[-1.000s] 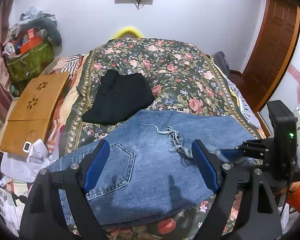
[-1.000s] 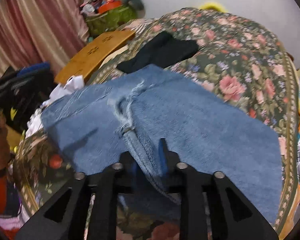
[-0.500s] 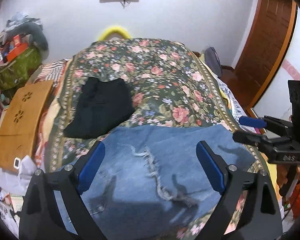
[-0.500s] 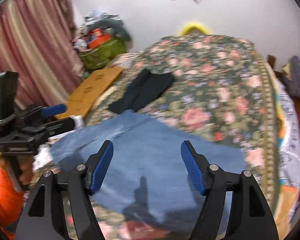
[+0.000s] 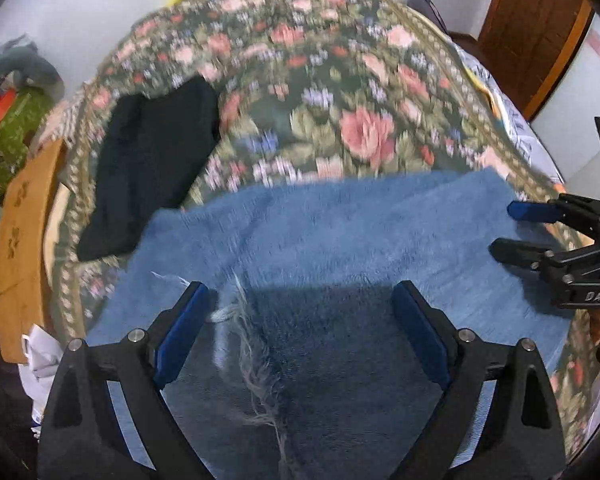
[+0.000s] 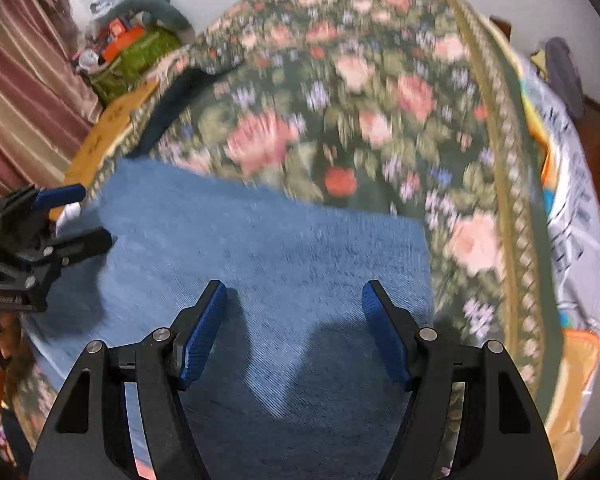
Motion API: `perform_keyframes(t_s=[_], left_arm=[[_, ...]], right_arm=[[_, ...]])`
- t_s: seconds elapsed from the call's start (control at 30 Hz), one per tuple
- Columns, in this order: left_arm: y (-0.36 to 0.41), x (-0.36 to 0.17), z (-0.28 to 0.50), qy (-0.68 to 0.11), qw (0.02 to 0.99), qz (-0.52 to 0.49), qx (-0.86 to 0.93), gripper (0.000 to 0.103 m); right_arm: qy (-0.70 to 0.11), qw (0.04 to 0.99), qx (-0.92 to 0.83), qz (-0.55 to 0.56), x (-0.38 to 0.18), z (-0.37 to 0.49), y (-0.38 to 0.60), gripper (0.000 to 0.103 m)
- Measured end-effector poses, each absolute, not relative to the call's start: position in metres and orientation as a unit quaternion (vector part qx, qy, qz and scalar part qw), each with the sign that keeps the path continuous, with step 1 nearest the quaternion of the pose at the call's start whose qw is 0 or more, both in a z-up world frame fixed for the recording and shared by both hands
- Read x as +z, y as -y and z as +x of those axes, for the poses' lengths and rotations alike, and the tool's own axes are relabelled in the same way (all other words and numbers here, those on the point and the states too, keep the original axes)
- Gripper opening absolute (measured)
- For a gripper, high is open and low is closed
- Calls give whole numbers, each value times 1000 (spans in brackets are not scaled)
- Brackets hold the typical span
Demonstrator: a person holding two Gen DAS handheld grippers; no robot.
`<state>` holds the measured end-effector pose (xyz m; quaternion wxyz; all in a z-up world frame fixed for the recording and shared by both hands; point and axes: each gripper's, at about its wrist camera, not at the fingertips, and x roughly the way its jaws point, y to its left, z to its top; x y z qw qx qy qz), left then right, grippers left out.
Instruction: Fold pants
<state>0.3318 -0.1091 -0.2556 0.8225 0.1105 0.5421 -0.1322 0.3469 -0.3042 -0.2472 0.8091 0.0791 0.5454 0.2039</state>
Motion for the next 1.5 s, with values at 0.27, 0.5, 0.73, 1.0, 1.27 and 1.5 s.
perform_keyframes(t_s=[0.27,0.5,0.73,1.0,1.27,1.5], left_arm=[[103,-254,313,-534,826,124,-134,98],[86,-249,289,-533,831,105,-122,98],[71,-240,268,-523,841,92,-107,98],[31,-201,261,-477,878,25,-39,97],[-46,-147,233,-401,915,-34,20,97],[-122,-155,199,-416,905,-63,60,98]], right_arm=[[-525,820,207,95,-248,319,316,74],[-521,828,183,96,-243,295,324,74],[-525,832,156,89,-233,279,328,74],[-514,842,141,82,-200,277,315,74],[-429,882,186,55,-134,279,264,75],[-416,873,243,75,-129,286,204,75]])
